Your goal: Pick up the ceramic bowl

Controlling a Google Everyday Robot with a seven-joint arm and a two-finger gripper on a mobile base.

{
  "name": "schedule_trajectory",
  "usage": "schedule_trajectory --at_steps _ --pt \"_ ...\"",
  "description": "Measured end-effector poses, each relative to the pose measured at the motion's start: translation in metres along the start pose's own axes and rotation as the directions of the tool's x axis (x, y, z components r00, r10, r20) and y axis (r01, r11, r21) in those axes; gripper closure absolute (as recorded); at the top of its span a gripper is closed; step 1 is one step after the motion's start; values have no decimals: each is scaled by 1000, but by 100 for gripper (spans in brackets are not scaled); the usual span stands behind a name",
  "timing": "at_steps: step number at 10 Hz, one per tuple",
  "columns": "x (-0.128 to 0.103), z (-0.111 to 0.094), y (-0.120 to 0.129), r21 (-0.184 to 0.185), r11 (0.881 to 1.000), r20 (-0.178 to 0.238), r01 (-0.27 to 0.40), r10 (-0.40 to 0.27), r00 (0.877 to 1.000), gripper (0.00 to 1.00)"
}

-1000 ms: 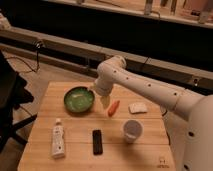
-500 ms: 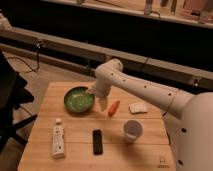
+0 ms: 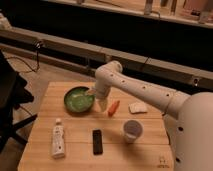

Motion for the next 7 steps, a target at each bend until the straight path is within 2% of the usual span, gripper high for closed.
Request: schedule_trajectory --at_steps 5,7 --pt "1 12 1 -2 1000 14 13 -13 1000 20" --pt "2 25 2 -5 1000 17 17 -17 1000 20"
